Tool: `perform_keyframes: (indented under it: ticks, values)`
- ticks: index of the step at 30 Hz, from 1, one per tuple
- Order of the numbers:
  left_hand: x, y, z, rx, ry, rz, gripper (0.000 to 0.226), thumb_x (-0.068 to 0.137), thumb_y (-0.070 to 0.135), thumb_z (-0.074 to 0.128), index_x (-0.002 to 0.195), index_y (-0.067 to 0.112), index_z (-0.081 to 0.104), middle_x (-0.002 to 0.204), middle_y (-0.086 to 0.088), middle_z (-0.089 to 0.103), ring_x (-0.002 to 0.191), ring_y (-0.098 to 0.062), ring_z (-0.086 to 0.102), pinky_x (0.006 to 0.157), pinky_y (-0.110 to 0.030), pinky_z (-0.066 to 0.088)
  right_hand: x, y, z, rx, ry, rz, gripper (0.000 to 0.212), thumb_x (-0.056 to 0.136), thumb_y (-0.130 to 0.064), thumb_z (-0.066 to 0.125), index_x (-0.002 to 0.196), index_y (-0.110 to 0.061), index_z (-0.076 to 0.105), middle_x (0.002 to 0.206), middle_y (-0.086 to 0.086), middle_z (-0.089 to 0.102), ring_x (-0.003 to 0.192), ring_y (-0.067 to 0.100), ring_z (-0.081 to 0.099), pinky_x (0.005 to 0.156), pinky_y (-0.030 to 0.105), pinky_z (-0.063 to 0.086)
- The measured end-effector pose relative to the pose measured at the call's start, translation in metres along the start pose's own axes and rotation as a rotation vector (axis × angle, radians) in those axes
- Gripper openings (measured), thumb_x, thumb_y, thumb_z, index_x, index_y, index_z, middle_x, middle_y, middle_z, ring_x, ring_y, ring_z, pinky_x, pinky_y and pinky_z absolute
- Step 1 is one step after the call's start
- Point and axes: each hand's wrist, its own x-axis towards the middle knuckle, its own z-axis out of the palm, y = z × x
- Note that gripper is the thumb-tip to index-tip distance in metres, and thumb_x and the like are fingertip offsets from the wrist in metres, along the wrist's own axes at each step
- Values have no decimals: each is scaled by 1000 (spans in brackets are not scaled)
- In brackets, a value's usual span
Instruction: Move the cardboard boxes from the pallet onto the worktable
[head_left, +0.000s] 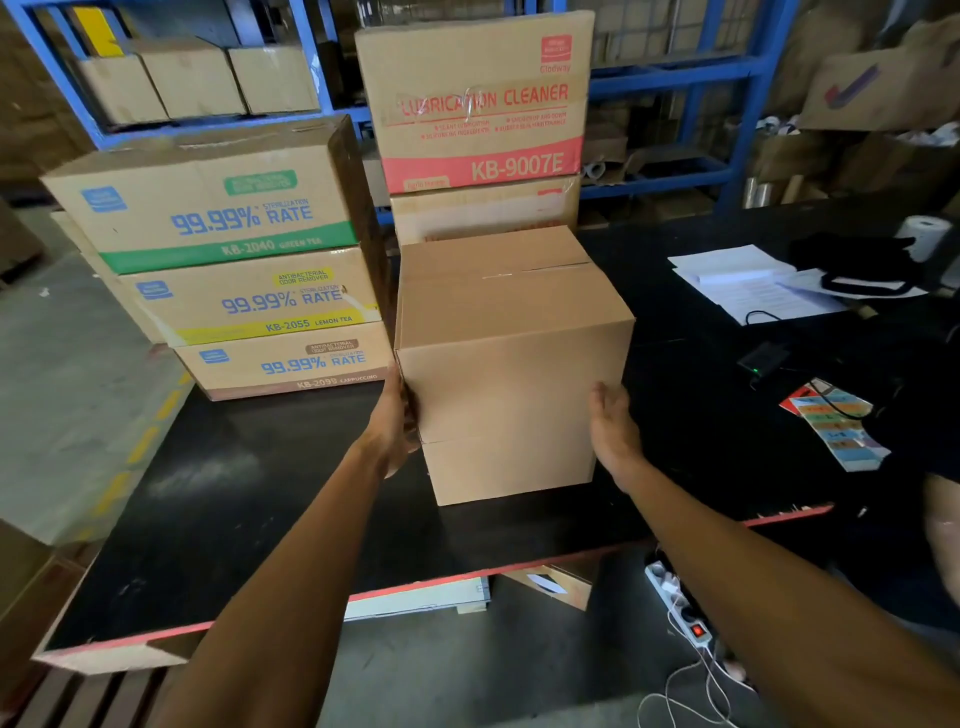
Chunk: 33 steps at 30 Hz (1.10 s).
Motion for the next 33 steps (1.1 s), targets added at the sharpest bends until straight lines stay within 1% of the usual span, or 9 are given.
perform_keyframes:
  ticks: [4, 9, 13, 17, 20, 24, 27, 29, 33]
  values:
    - [-17, -14, -13, 63, -52, -28, 81, 95, 75, 22, 157, 23, 29, 157, -9, 41, 143, -35, 40, 119, -59, 25, -17, 7, 16, -112, 48, 103, 75, 104, -48, 37, 159, -12, 2, 155, 20, 37, 137, 40, 42, 112, 46, 35]
    - [-44, -24, -47, 148, -72, -11, 71, 100, 65, 25, 159, 25, 25, 162, -11, 32, 146, -38, 34, 119, -56, 27, -50, -4, 52, -117, 73, 95, 66, 102, -36, 51, 156, -10, 23, 154, 18, 36, 136, 38, 42, 114, 44, 36]
    - [-75, -30, -102, 198, 16, 75, 55, 104, 53, 36, 150, 22, 41, 151, -7, 48, 133, -30, 49, 113, -51, 38, -99, -21, 105, -209, 49, -53, 53, 101, -31, 52, 150, -16, 36, 147, 13, 44, 129, 35, 49, 106, 44, 43]
    - [-107, -43, -174, 178, 83, 127, 41, 105, 41, 44, 140, 21, 50, 139, -4, 56, 126, -27, 55, 110, -49, 43, -147, -36, 173, -233, -70, -122, 45, 102, -29, 52, 145, -18, 46, 143, 9, 53, 128, 31, 51, 107, 41, 43]
    - [-132, -60, -253, 144, 183, 171, 35, 105, 34, 48, 136, 20, 54, 131, -2, 60, 121, -25, 59, 105, -44, 48, -190, -45, 252, -254, -191, -184, 40, 101, -31, 53, 139, -18, 52, 136, 5, 61, 124, 29, 57, 106, 40, 44]
    - [-151, -81, -333, 102, 270, 153, 28, 103, 32, 53, 129, 23, 58, 132, -4, 62, 114, -25, 63, 97, -41, 52, -227, -48, 332, -269, -353, -232, 38, 100, -33, 55, 136, -22, 55, 129, 4, 66, 114, 26, 65, 103, 44, 50]
    - [-159, -92, -410, 41, 384, 132, 23, 102, 27, 55, 125, 21, 60, 126, -10, 65, 93, -19, 64, 74, -30, 51, -255, -58, 408, -305, -481, -290, 37, 101, -34, 54, 136, -21, 55, 128, 3, 67, 110, 23, 67, 100, 41, 52]
    - [-162, -96, -460, 16, 447, 102, 23, 104, 23, 53, 125, 18, 59, 118, -8, 66, 86, -17, 63, 66, -26, 47, -268, -61, 461, -341, -570, -328, 36, 101, -34, 53, 134, -21, 57, 127, 2, 67, 109, 21, 67, 98, 35, 51]
    - [-153, -109, -557, 15, 527, 25, 26, 104, 25, 52, 126, 16, 60, 111, -4, 67, 90, -20, 62, 69, -30, 47, -278, -59, 556, -370, -723, -374, 36, 101, -32, 54, 135, -18, 57, 128, 4, 67, 108, 21, 67, 95, 33, 53]
